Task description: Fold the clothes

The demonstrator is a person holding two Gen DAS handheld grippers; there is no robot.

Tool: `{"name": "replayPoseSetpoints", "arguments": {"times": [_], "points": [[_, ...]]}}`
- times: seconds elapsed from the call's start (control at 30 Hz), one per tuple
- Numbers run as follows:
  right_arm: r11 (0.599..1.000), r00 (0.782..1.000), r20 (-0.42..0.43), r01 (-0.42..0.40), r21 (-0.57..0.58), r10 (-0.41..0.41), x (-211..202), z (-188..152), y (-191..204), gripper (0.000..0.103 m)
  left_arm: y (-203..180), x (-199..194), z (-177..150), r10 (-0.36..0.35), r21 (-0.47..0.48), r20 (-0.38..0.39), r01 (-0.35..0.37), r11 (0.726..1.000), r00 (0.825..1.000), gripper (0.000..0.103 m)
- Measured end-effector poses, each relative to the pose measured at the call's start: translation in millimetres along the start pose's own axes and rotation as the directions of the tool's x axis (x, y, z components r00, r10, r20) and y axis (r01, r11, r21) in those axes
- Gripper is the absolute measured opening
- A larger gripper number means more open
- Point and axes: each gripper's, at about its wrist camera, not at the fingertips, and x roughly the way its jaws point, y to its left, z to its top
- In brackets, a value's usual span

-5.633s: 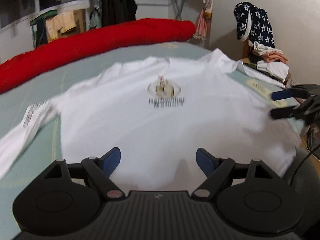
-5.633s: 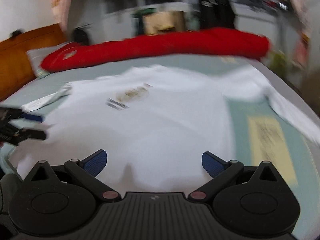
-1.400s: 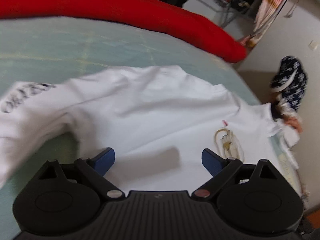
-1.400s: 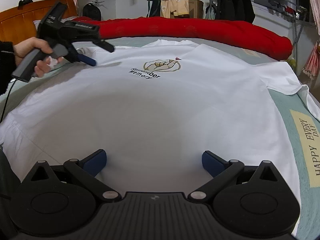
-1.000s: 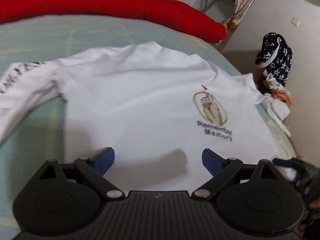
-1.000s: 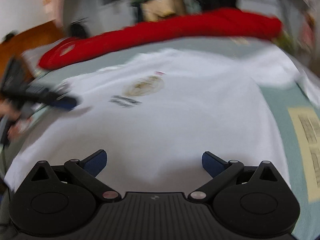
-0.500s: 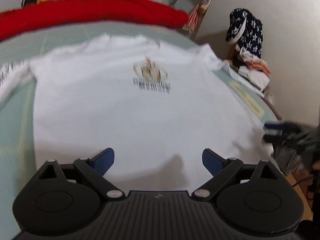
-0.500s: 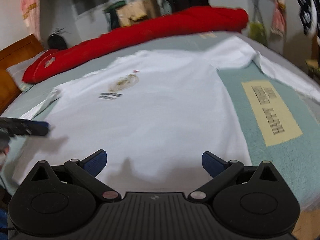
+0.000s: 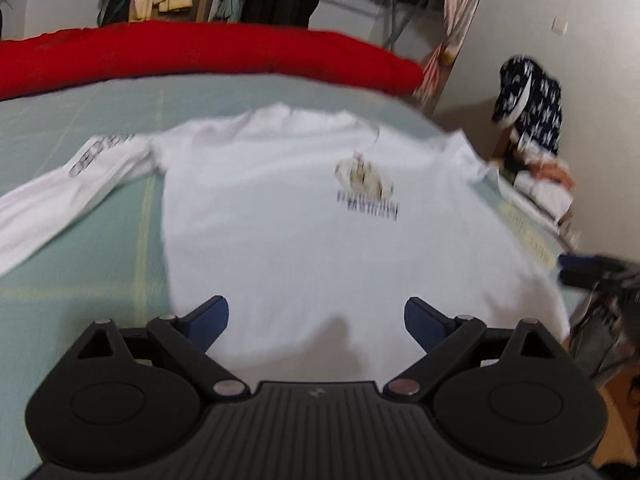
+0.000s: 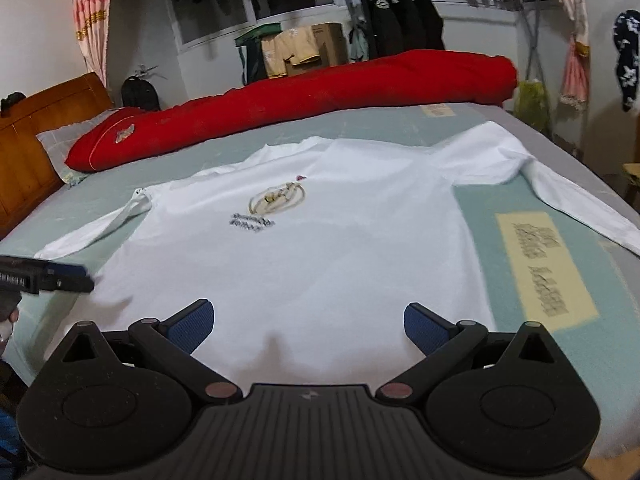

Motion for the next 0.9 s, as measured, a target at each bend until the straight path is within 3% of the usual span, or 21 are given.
{"name": "replayPoseSetpoints", "arguments": {"times": [0.1,0.23,0.33,0.43,0.5,0.6,0.67,0.73,0.8,0.9], "points": [[0.999,0.999,-0.016,-0.038,-0.026,0.038,29,16,7,0.103,11,35,13,0.035,-0.02,-0.036,-0.036,0.999,0.999,0.095],[0.985,0.997,-0.055,-0.063,-0.161,0.055,68,41,15,0.103,32,52,25,0.147,-0.027,-0.063,-0.149,0.989,0.987,0.091],[0.972,0.99,-0.108,-0.111,-0.208,0.09,102,60,13,0.103,32,61,58,0.03,-0.037,-0.033,-0.031,0.999,0.999,0.094],[0.958,0.976,-0.174,-0.168,-0.232,0.129,136,78,12,0.103,36,97,76,-0.03,-0.061,-0.098,0.025,0.998,0.995,0.094],[0.952,0.956,-0.242,-0.217,-0.216,0.164,155,84,13,0.103,41,115,77,0.01,-0.076,-0.147,-0.021,0.997,0.989,0.093],[0.966,0.937,-0.335,-0.173,-0.191,0.101,168,84,4,0.103,50,115,77,0.03,-0.108,-0.169,-0.049,0.993,0.985,0.093],[0.982,0.92,-0.388,-0.12,-0.145,0.055,169,83,-8,0.103,51,112,83,0.094,-0.128,-0.229,-0.126,0.984,0.969,0.093],[0.993,0.902,-0.43,-0.081,-0.091,0.034,163,81,-19,0.103,47,108,94,0.143,-0.131,-0.304,-0.19,0.973,0.942,0.092],[0.998,0.86,-0.509,-0.008,-0.056,-0.022,157,88,-23,0.103,40,99,107,0.123,-0.16,-0.349,-0.188,0.969,0.929,0.092],[0.999,0.809,-0.587,0.04,0.009,-0.027,139,106,-24,0.103,26,85,129,0.105,-0.179,-0.375,-0.182,0.967,0.921,0.092]]}}
